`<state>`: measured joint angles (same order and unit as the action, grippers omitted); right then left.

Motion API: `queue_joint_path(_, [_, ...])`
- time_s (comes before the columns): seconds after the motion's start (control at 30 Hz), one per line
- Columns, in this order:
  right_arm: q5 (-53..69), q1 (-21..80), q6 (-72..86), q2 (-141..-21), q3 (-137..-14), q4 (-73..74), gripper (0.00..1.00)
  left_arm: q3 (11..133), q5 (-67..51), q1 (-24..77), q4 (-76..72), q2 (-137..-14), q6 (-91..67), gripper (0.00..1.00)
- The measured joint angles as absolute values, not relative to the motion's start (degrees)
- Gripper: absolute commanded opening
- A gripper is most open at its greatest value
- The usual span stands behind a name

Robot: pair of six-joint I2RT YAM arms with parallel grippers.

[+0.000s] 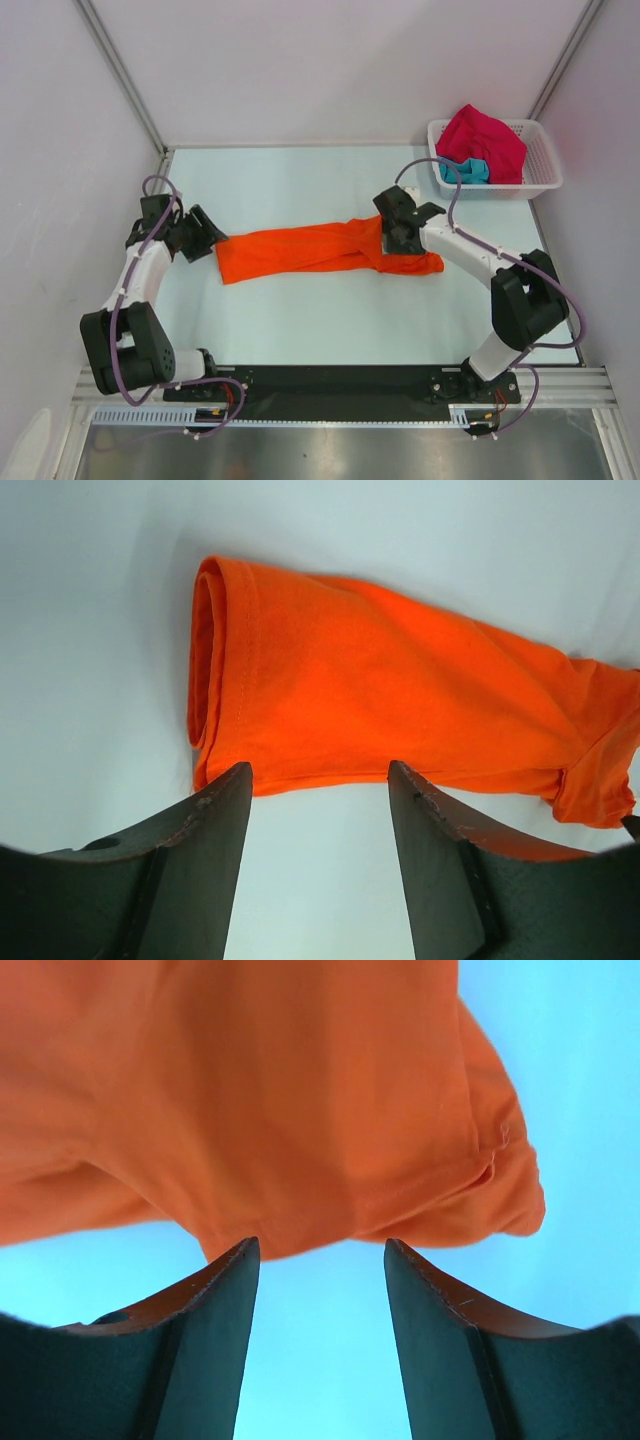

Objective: Fold and stack the t-shirts

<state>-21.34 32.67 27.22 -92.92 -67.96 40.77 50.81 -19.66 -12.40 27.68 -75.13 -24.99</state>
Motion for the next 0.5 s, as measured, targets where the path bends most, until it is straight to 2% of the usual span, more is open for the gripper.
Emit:
queue_joint_path(0.23, [-19.66, 30.61, 27.11, -93.41, -71.96, 40.25, 0.61, 59.72, -19.09, -12.97, 27.35, -84.53, -27.29, 0.64])
queue_joint_path(0.5, [-18.52, 30.61, 26.92, -90.41, -71.00, 40.53, 0.63, 61.63, -14.55, -13.69, 28.49, -96.77, -30.85, 0.64])
